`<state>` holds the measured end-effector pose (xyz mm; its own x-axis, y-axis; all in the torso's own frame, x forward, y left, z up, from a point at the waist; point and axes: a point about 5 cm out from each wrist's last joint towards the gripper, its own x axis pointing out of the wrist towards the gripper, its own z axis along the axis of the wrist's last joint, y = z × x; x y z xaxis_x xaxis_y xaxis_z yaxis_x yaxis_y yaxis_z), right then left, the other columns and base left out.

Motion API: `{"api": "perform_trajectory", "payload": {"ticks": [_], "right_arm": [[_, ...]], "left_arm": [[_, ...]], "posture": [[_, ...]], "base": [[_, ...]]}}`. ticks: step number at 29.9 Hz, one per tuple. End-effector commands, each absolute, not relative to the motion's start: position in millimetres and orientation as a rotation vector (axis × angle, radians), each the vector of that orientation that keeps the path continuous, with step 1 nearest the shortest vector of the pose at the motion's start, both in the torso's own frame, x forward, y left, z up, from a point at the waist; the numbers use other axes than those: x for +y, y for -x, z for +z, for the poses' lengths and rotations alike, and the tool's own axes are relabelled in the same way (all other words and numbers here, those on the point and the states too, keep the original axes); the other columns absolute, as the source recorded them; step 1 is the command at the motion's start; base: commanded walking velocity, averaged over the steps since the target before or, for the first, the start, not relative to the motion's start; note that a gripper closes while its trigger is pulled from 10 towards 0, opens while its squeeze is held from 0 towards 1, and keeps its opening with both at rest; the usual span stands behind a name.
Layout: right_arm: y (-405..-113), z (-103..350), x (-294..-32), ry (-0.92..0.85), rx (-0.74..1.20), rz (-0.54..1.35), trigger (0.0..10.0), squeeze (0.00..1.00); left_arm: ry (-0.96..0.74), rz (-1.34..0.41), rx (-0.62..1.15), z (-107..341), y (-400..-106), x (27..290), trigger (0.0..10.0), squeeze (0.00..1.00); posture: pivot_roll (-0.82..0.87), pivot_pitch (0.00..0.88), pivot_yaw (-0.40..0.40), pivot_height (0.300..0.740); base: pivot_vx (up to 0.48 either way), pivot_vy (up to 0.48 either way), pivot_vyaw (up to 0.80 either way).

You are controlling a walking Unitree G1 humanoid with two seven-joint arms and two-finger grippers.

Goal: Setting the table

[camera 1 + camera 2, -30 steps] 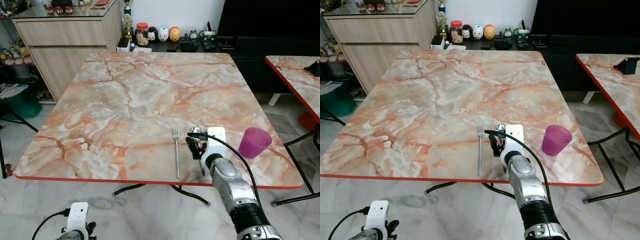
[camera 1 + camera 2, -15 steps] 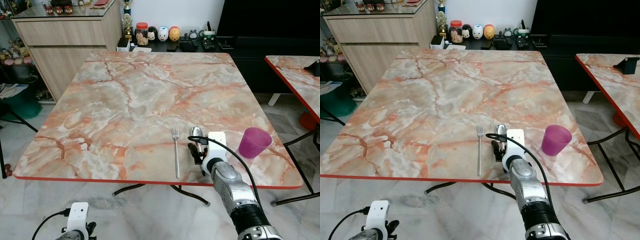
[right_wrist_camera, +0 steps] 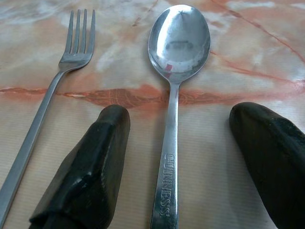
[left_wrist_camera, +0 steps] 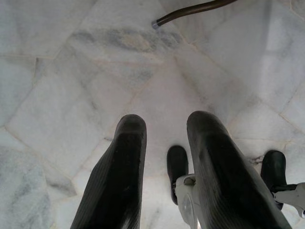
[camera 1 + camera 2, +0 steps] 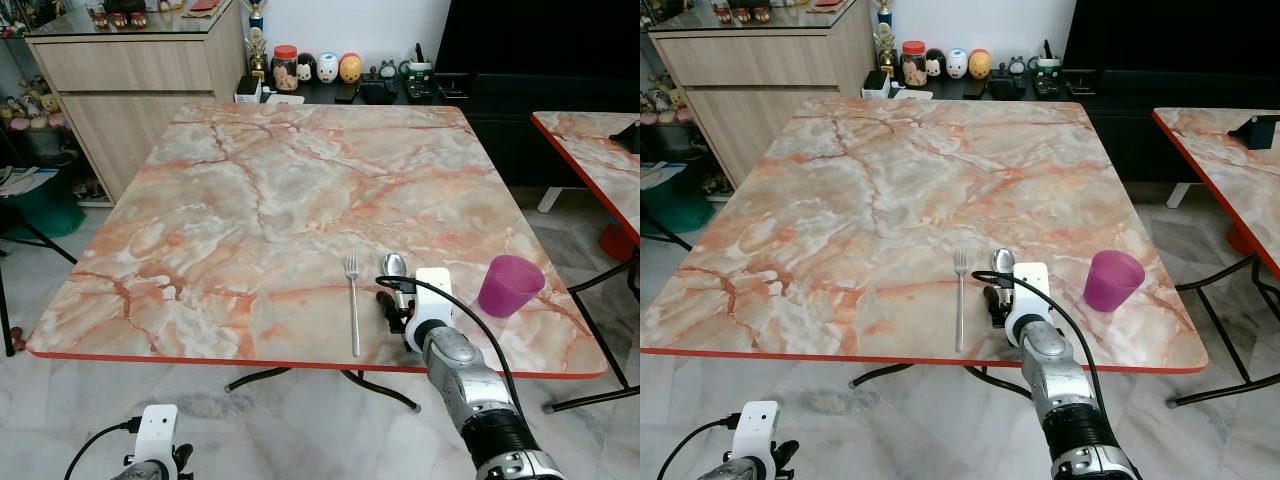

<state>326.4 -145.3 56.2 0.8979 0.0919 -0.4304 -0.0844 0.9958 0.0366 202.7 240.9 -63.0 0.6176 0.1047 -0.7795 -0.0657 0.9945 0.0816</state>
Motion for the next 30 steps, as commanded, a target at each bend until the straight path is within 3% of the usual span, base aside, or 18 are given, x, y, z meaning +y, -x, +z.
{"api": "perform_trajectory", "payload": {"ticks": [1,30], "right_arm": [[-326.5,53.7,-151.0,-0.017,0.469,0.078,0.0,0.00],[-328.3,57.3,-148.3,0.024,0.444,0.112,0.0,0.00]], "left_arm": [[-0.041,0.096,0.921,-65.4,-199.6,239.6,10.0,0.00],[-0.032,0.100,0.927,-66.2,-199.3,237.9,10.0,0.00]], "posture": [[-0.09,0.000,-0.015,0.736],[-0.08,0.000,-0.024,0.736]], "base": [[0.000,0.000,0.00],[0.000,0.000,0.00]]}}
